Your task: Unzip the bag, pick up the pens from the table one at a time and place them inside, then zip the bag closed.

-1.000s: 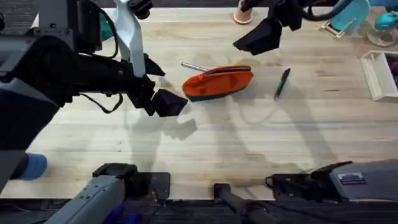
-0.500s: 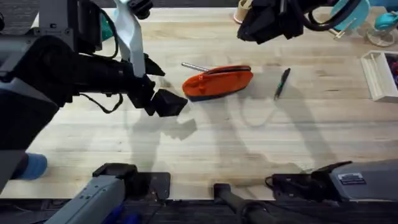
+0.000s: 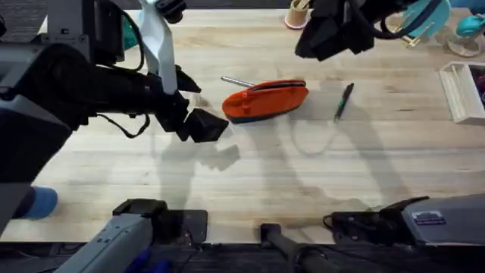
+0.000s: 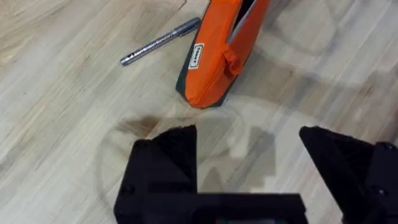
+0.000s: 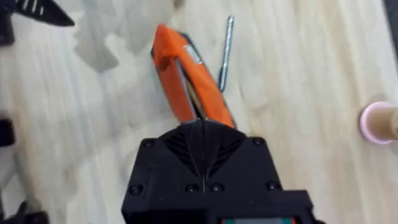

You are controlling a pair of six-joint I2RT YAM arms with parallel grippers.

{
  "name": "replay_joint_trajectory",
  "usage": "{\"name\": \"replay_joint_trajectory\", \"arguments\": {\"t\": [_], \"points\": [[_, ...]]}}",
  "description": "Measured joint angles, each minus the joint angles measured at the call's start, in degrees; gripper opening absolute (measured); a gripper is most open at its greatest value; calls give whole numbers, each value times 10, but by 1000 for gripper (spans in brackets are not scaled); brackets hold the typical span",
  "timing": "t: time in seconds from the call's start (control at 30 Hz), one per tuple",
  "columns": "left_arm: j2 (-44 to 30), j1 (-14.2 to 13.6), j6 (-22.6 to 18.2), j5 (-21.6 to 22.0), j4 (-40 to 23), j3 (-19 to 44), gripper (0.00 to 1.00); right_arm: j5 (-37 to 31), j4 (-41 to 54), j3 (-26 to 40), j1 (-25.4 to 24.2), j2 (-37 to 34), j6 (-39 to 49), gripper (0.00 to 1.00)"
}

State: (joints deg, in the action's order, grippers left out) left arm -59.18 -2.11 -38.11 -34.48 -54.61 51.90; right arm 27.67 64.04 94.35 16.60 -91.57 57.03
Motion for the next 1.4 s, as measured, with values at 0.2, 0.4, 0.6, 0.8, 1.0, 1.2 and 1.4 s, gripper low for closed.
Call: {"name": "replay_joint_trajectory", "arguments": {"t": [0.2, 0.4, 0.6, 0.8, 1.0, 1.2, 1.4], "points": [[0, 0, 0, 0, 0, 0, 995, -8, 27, 0, 5, -38, 6, 30], [0, 0, 0, 0, 0, 0, 995, -11, 29, 0, 9, -87, 16, 29], [0, 0, 0, 0, 0, 0, 995, -11, 30, 0, 9, -102, 22, 30], [0, 0, 0, 0, 0, 0, 995, -11, 33, 0, 18, -123, 27, 30], [0, 0, 0, 0, 0, 0, 995, -11, 37, 0, 28, -152, 27, 29], [0, 0, 0, 0, 0, 0, 995, -8, 26, 0, 31, -175, 28, 30], [0, 0, 0, 0, 0, 0, 995, -7, 5, 0, 31, -192, 28, 30]]}}
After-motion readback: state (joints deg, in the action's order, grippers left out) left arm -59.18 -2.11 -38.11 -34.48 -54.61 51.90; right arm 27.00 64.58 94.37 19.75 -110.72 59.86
